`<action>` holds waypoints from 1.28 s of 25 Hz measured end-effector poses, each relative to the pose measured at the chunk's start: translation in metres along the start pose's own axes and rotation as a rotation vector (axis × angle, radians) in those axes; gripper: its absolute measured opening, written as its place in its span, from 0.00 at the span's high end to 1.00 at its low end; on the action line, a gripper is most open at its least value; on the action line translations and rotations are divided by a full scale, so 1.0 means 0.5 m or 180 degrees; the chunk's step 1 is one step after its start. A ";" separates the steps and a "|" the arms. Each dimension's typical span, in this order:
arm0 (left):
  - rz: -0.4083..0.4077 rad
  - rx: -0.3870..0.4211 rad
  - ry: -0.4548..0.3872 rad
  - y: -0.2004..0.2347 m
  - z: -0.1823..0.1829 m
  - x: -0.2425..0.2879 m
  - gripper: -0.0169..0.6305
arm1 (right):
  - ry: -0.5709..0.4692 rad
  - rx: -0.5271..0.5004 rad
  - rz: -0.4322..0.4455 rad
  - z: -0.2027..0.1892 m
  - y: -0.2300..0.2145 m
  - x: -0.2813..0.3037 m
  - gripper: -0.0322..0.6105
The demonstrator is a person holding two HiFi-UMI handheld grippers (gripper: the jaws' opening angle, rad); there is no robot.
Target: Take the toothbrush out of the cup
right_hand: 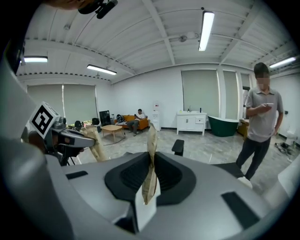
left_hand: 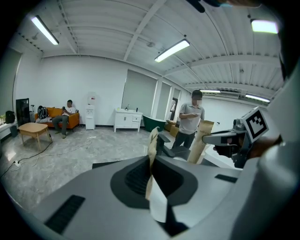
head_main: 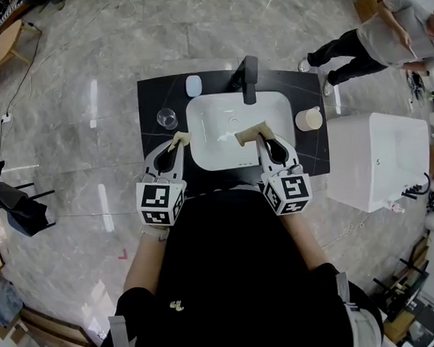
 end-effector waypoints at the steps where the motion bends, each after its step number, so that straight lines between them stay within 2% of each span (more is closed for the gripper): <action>1: -0.0010 0.0006 0.0001 -0.002 0.000 0.001 0.93 | -0.0015 -0.0021 0.0060 0.002 0.012 0.004 0.86; 6: -0.0044 0.0044 -0.0001 -0.010 0.000 0.002 0.93 | -0.0097 -0.0091 0.0338 0.017 0.061 0.020 0.86; 11: -0.0073 0.0073 0.0015 -0.018 -0.001 0.003 0.93 | -0.0146 -0.0191 0.0495 0.024 0.095 0.032 0.86; 32: -0.0116 0.0195 0.0001 -0.029 0.001 0.006 0.93 | -0.0257 -0.0249 0.0669 0.037 0.118 0.047 0.86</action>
Point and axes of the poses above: the fingertips, and each gripper's own axes: x forward along the fingers, y to its left, z out of its top, the point moved 3 cm from there along -x, backward along the fingers, and after that the axes turned 14 degrees about -x, right-handed, at the moved point
